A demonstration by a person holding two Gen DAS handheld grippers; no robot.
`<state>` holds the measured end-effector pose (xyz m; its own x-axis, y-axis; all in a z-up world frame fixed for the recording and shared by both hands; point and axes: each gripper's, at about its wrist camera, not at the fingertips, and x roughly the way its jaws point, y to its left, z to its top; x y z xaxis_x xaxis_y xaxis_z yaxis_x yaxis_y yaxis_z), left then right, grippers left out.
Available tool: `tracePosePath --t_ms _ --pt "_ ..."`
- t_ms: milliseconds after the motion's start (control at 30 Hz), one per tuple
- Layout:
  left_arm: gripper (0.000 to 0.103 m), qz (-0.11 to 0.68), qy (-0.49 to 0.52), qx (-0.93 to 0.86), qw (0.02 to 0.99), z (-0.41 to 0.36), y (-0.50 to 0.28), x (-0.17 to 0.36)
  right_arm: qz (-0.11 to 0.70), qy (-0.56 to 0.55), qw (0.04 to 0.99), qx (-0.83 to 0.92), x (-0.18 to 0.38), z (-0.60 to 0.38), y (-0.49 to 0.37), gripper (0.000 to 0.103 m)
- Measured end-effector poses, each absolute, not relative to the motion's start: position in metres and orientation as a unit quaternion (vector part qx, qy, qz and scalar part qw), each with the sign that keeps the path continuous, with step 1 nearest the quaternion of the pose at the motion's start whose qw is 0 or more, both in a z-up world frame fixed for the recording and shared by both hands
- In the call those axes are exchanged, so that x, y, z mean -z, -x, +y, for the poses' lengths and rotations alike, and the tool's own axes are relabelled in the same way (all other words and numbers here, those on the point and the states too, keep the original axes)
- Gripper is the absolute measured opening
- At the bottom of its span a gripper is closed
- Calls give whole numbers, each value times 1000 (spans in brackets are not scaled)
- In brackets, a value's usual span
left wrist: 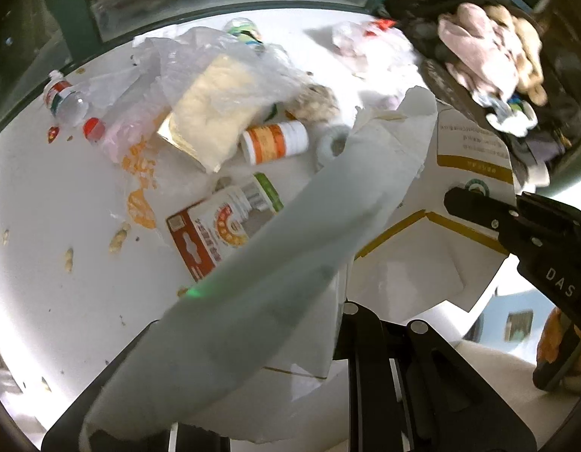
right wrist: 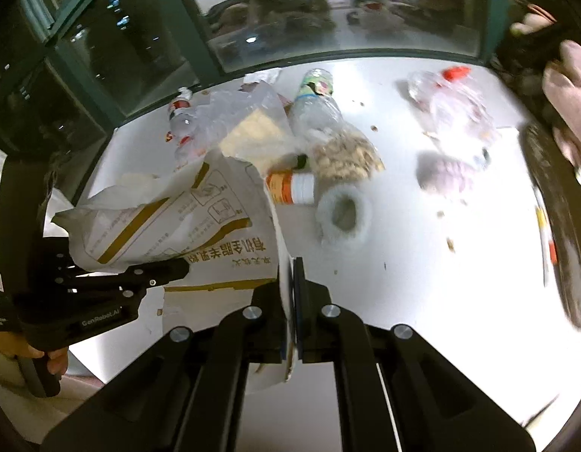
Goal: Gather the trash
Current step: 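Carry the paper bag with the right gripper over to the blue-lined bin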
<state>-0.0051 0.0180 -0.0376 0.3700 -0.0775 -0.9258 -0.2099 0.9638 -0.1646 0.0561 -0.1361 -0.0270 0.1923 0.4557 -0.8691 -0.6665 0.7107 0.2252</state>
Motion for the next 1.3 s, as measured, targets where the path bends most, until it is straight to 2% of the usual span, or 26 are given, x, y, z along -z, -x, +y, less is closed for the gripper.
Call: tracePosePath --t_ms 367,1033,1300 --pt "17 561 89 15 823 -29 -1 22 525 74 789 -310 12 -189 -38 6" --pt "18 574 -20 117 810 -262 -48 1 530 13 822 -209 -17 -408 -34 6" --pt "18 581 -38 134 802 -311 -51 -9 527 -17 828 -190 -27 -461 -26 6"
